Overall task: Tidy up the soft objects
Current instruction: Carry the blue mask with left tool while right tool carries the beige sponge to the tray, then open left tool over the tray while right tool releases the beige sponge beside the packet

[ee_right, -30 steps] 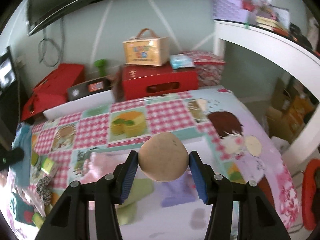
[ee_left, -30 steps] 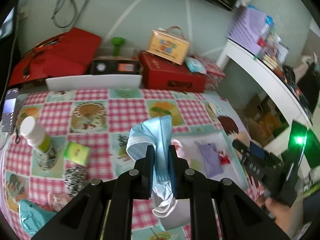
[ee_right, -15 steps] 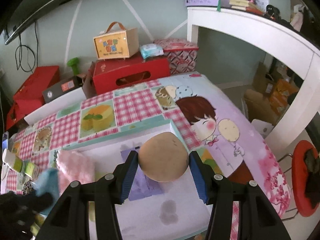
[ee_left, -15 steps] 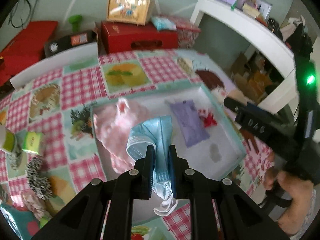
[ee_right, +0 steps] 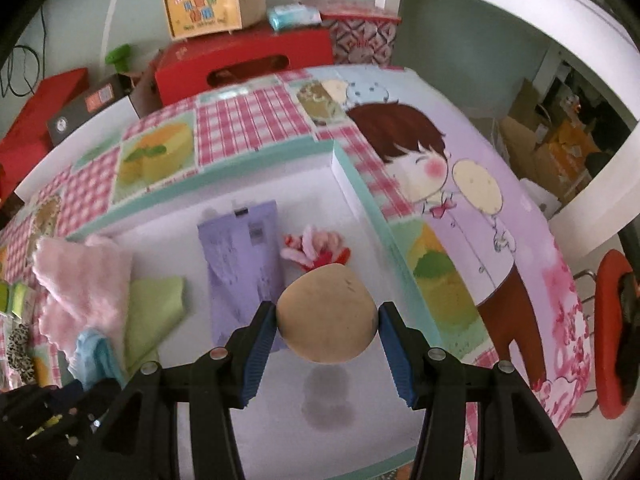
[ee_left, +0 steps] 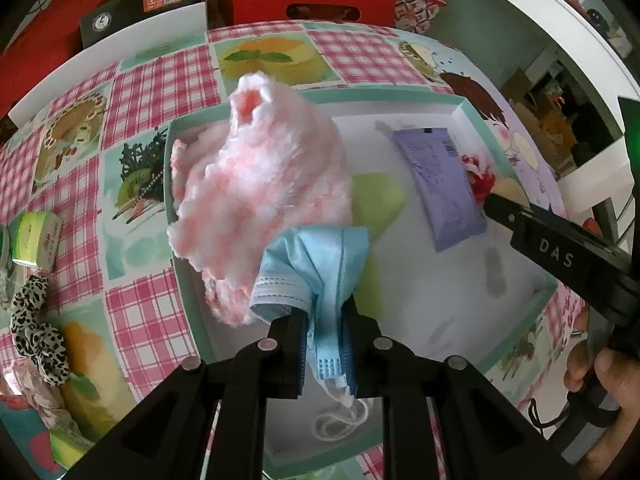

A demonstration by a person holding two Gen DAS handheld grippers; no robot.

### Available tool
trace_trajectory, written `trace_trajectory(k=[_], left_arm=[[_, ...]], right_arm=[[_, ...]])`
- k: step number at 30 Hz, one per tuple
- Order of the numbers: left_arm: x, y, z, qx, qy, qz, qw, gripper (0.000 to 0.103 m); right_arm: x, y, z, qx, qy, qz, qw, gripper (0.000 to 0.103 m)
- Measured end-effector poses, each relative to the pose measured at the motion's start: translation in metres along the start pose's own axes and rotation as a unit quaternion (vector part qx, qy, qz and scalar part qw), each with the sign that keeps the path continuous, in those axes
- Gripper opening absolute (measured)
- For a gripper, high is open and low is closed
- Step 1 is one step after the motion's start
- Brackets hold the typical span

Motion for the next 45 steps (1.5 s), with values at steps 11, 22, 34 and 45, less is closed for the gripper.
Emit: trace_trajectory(k=[11,22,34,45], left_arm=[[-0.005,-0.002,-0.014,0.010,-0.021,0.012,0.9997,0.017],[-0.005,-0.003,-0.014,0.023,-0.023,0.007,0.9995,0.021],[-0.007,-0.011,0.009,0.041,-0.003,0.003,0.9992,0.039],[-0.012,-0.045,0.023,0.047,0.017,0.040,0.9979,0.052]], right_arm=[[0.006,0.010,-0.001,0.002,-0.006,-0.018,1.000,0.056],[0.008,0.010,-0.006,0.009,-0.017,-0.025,1.000,0.064],[-0.002,-0.013,-0.012,0.001,-0.019,0.009,1.000,0.066],[-0.016,-0.042,-0.012,-0.010,-0.003,0.062,0.998,0.066]])
Point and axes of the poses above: each gripper's, at about its wrist camera, not at the fingertips, and y roughly the way its jaws point, z to its right, x to its underside, the point moved 7 cm from there along y, roughly the way its jaws point, and after that the axes turned 10 degrees about x, right-handed, at the moved point
